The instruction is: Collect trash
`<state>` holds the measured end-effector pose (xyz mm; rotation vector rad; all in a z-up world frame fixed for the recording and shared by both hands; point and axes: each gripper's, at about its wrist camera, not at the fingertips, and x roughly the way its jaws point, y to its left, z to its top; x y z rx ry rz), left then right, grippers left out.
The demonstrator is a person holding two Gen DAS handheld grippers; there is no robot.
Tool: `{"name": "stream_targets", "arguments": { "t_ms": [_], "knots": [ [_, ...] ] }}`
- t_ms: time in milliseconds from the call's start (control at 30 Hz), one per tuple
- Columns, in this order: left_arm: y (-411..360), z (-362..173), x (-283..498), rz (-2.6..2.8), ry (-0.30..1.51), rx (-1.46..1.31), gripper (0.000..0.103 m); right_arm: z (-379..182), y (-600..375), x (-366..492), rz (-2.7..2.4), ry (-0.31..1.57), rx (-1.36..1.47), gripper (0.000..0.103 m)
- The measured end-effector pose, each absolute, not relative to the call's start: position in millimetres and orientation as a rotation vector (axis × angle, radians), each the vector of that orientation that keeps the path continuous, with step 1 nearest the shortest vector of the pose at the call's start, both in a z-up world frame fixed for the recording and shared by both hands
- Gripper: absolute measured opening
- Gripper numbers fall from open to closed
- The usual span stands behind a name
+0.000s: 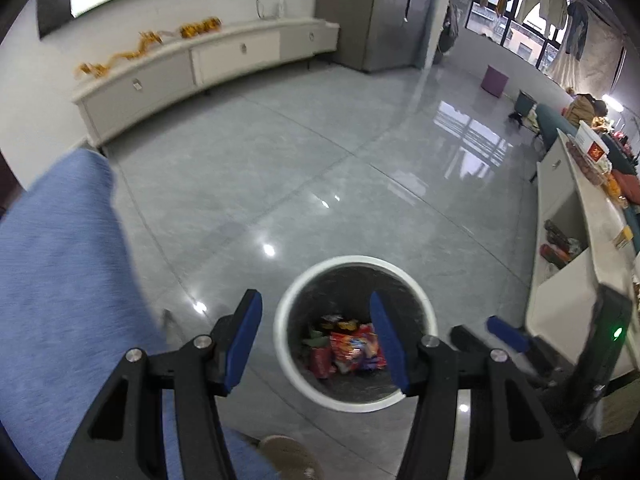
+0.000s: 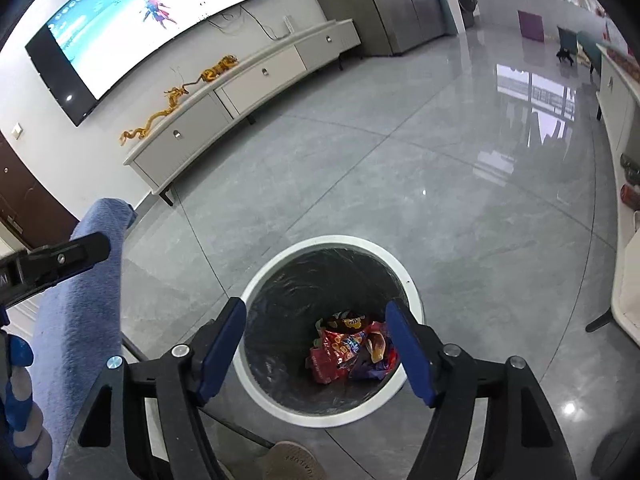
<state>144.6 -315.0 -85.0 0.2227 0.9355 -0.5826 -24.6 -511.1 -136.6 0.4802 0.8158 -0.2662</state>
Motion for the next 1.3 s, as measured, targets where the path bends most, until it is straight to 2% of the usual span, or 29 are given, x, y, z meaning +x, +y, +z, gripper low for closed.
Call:
{"name": "stream_targets", "arguments": {
  "t_ms": [200, 267, 467, 633, 833, 933, 1300],
  "knots": [
    [-252, -61, 111, -0.506, 0.846, 0.209, 0.056, -98, -472, -32, -0.186, 0.757, 0.427, 0.082],
    [-233, -53, 102, -0.468, 0.816, 0.204, 0.060, -86, -454, -33, -0.159, 0.739, 0.395, 0.086],
    [-163, -35, 78, -0.323, 0.745, 0.141, 0.061, -51, -403, -36, -0.086, 0.670, 0.305, 0.103],
    [-118, -27, 61, -0.225, 0.695, 0.123, 0.063, -37, -366, -37, -0.062, 0.635, 0.230, 0.103],
    [-80, -18, 42, -0.167, 0.651, 0.080, 0.078, -34, -332, -35, -0.059, 0.601, 0.164, 0.103],
    [-69, -16, 36, -0.142, 0.637, 0.070, 0.091, -39, -321, -32, -0.068, 0.609, 0.131, 0.103],
    [-57, -24, 31, -0.101, 0.605, 0.090, 0.092, -53, -310, -27, -0.147, 0.610, 0.112, 0.103]
  ]
}}
